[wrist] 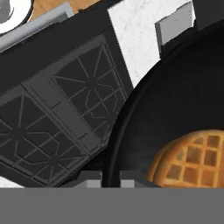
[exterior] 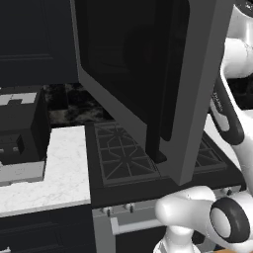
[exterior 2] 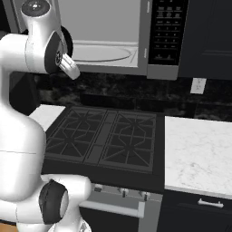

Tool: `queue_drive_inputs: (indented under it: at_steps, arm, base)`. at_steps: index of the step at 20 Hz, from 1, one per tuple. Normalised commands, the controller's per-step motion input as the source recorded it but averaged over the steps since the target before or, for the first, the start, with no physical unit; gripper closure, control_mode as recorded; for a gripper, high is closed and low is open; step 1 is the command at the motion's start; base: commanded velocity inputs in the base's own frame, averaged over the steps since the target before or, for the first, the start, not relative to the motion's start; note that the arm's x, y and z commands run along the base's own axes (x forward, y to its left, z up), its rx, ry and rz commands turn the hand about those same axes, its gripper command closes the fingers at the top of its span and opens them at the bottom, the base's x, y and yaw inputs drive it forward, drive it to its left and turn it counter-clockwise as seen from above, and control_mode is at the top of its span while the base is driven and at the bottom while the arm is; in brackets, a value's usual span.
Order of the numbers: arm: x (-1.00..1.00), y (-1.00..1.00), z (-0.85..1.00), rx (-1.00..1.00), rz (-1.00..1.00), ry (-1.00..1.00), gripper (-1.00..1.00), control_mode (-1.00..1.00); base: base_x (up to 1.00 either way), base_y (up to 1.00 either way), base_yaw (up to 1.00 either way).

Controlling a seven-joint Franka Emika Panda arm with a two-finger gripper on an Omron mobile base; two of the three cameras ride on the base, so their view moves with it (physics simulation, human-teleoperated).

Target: Open the microwave, place the bowl with waffle inside the microwave, then close the microwave door and turn it on.

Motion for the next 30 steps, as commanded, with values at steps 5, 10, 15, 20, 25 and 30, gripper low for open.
queue_drive_inputs:
  at_steps: [5, 10, 15, 20, 25, 30]
  arm:
    - [0.99, -0.01, 0.00, 0.11, -0.11, -0.06, 1.00, -1.00]
    - [1.00, -0.07, 0.00, 0.19, -0.05, -0.06, 1.00, -1.00]
    - [0.98, -0.11, 0.00, 0.09, -0.08, 0.00, 1.00, -1.00]
    - [0.88, -0.03, 0.00, 0.01, -0.05, 0.03, 1.00, -1.00]
    - [0.67, -0.07, 0.00, 0.02, -0.01, 0.07, 1.00, -1.00]
    - [0.16, -0.27, -0.15, 0.00, -0.03, 0.10, 1.00, -1.00]
  base:
    - [0.00, 0.00, 0.00]
    - [0.00, 0.00, 0.00]
    - [0.00, 0.00, 0.00]
    - [0.00, 0.00, 0.00]
    - [0.00, 0.00, 0.00]
    - [0.00, 0.00, 0.00]
